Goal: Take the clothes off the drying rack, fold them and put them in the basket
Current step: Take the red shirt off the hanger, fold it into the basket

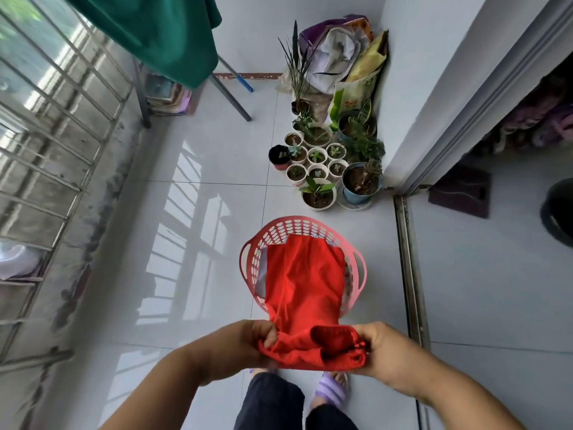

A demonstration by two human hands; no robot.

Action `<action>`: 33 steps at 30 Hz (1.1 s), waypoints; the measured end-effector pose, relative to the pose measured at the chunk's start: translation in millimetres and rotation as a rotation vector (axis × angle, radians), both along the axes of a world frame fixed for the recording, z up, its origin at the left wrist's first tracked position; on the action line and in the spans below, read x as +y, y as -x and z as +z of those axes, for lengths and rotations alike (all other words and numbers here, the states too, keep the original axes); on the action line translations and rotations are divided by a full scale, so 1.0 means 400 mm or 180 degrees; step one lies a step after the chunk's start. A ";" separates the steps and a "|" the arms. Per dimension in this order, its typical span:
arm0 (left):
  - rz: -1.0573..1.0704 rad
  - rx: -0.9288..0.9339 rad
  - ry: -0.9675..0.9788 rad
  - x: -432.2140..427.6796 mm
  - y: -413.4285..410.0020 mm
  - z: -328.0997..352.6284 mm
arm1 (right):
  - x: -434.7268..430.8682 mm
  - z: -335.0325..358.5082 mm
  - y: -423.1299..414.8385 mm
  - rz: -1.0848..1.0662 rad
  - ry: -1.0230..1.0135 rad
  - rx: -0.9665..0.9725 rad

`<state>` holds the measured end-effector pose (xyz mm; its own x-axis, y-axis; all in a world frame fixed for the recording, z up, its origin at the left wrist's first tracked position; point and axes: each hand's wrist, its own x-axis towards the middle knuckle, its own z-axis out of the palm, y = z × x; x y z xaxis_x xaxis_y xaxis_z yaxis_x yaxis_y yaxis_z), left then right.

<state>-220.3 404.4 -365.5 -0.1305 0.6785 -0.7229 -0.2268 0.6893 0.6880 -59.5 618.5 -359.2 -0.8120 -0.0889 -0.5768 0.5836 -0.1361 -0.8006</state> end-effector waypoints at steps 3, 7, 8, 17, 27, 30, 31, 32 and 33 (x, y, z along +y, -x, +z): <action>0.0013 -0.0071 0.0038 -0.001 -0.003 -0.028 | 0.000 -0.030 -0.002 -0.0065 0.0017 -0.0141; -0.0016 -0.0195 0.0049 0.007 0.021 -0.067 | 0.007 -0.076 0.013 -0.0178 -0.0078 -0.0331; -0.0021 -0.0192 0.0046 0.009 0.029 -0.079 | 0.011 -0.091 0.018 -0.0241 -0.0113 -0.0391; 0.0044 -0.0409 0.0008 0.063 0.151 -0.209 | 0.056 -0.203 0.137 -0.0540 -0.0204 -0.0482; 0.0295 -0.0391 0.0329 0.170 0.312 -0.419 | 0.141 -0.428 0.294 -0.0902 -0.0176 -0.0735; 0.0330 -0.0383 0.0362 0.211 0.353 -0.502 | 0.168 -0.528 0.335 -0.1036 -0.0301 -0.0852; 0.0383 -0.0404 0.0380 0.224 0.363 -0.524 | 0.175 -0.556 0.348 -0.1086 -0.0343 -0.0849; 0.0435 -0.0404 0.0408 0.237 0.372 -0.548 | 0.180 -0.586 0.360 -0.1132 -0.0386 -0.0871; 0.0517 -0.0390 0.0435 0.252 0.381 -0.585 | 0.186 -0.628 0.373 -0.1177 -0.0410 -0.0897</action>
